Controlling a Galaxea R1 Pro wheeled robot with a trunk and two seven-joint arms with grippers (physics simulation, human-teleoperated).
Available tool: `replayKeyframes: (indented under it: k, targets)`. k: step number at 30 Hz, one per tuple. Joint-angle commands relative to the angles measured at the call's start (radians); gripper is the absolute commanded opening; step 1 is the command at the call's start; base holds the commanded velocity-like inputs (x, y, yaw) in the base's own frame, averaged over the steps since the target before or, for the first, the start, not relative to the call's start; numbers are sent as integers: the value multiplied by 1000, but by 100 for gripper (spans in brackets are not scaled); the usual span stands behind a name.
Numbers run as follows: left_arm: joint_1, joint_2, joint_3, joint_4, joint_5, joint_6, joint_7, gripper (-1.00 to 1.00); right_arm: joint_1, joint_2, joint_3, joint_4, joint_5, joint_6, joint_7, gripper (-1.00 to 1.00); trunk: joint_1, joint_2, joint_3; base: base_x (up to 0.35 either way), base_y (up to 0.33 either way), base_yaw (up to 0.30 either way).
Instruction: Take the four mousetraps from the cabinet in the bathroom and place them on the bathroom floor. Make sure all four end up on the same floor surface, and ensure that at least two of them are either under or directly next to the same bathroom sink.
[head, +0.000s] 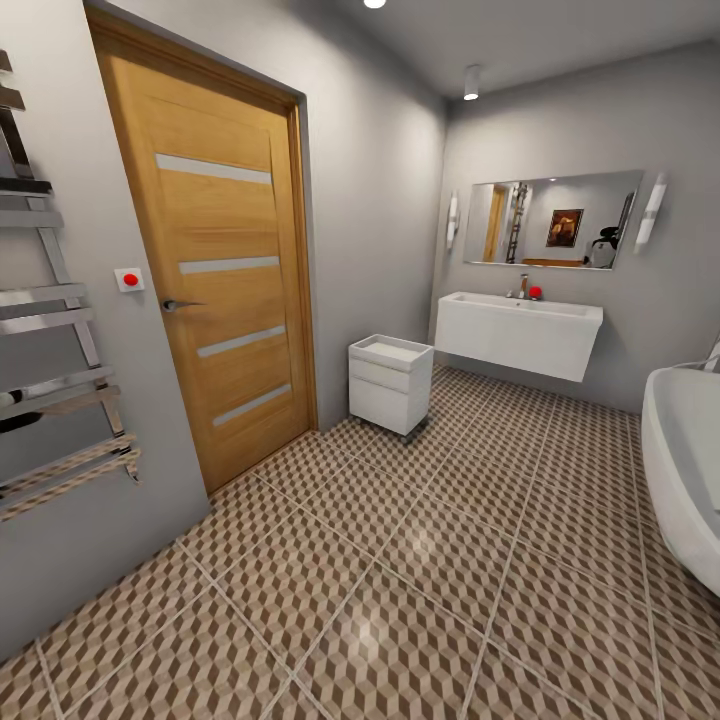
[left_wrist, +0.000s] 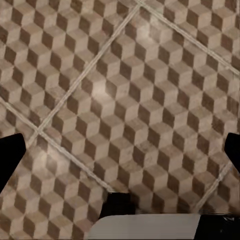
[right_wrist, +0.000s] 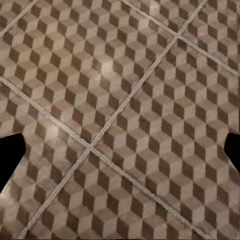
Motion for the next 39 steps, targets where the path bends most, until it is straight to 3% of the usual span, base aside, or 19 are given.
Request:
replayKeyframes:
  k: [1, 4, 6, 8, 11, 13, 17, 20, 22, 23, 29, 35, 39]
  targets:
    - [-35, 8, 1, -18, 0, -3, 23, 100, -29, 0, 0, -17, 7, -2, 0, 100, 0, -1, -1, 0, 0, 0]
    - [-155, 37, 8, -41, 3, 0, 79, 100, -153, 1, 1, -35, 57, 6, 0, 100, 0, -1, -1, 0, 0, 0]
    - [-212, 49, 33, -45, 6, 1, 92, 100, -222, 1, 1, -34, 91, 23, -1, 100, 0, -1, -1, 0, 0, 0]
    - [-277, 54, 89, -46, 12, 4, 98, 100, -302, 4, 2, -26, 117, 60, -1, 100, 0, -1, -1, 0, 0, 0]
    - [-328, 41, 121, -49, 20, 15, 99, 100, -364, 8, 4, -23, 130, 95, 0, 100, 0, -1, -1, 0, 0, 0]
    - [-378, -3, 135, -51, 22, 36, 99, 100, -414, 32, 17, -25, 153, 114, 0, 100, 0, -1, -1, 0, 0, 0]
    - [-406, -52, 139, -51, 19, 46, 98, 100, -449, 89, 52, -28, 205, 117, 0, 100, 0, -1, -1, 0, 0, 0]
    - [-411, -61, 127, -49, 16, 39, 90, 100, -456, 104, 64, -32, 219, 101, 0, 100, 0, -1, -1, 0, 0, 0]
    - [-412, -57, 106, -45, 9, 15, 74, 100, -457, 107, 68, -33, 223, 71, 0, 100, 0, -1, -1, 0, 0, 0]
    - [-412, -37, 85, -42, -2, -47, 41, 100, -458, 109, 70, -33, 225, 18, 0, 100, 0, -1, -1, 0, 0, 0]
    - [-413, -3, 73, -51, -11, -131, -19, 100, -458, 110, 85, -20, 228, -37, 5, 100, 0, -1, -1, 0, 0, 0]
    - [-413, -11, 73, -108, -9, -135, -34, 100, -458, 110, 180, -13, 229, -43, 1, 100, 0, -1, -1, 0, 0, 0]
    - [-413, -30, 70, -115, -11, -135, -68, 100, -458, 110, 203, 22, 229, -49, 0, 100, 0, -1, -1, 0, 0, 0]
